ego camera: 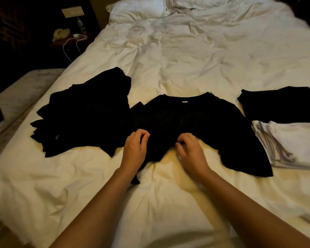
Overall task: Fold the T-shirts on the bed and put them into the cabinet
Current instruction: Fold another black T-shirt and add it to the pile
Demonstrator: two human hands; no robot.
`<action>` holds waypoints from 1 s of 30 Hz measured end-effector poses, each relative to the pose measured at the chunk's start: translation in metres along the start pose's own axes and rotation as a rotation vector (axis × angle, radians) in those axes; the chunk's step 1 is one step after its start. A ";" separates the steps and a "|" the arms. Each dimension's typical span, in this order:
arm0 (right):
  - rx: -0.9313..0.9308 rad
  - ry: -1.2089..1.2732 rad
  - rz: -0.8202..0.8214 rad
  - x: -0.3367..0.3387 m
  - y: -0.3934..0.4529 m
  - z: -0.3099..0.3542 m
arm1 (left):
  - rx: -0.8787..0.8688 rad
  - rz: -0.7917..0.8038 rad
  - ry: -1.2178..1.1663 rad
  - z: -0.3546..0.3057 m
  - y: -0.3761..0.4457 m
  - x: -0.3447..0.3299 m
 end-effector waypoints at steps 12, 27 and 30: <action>-0.234 0.305 0.056 0.099 -0.022 0.062 | -0.002 0.364 -0.262 -0.063 -0.023 0.024; 0.315 -0.396 0.020 0.028 -0.163 0.041 | -0.173 0.012 0.098 -0.002 -0.152 0.005; 0.252 -0.503 0.190 0.009 -0.169 0.048 | -0.133 0.012 0.054 0.012 -0.166 0.021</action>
Point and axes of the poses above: each hand's wrist, its own y-axis towards the middle knuckle, its own x-axis out of the back of the hand, z = x × y, the point moved 2 cm from there along y, towards the middle knuckle, and after that the axes turned 5 degrees about y, right-handed, at the moved point
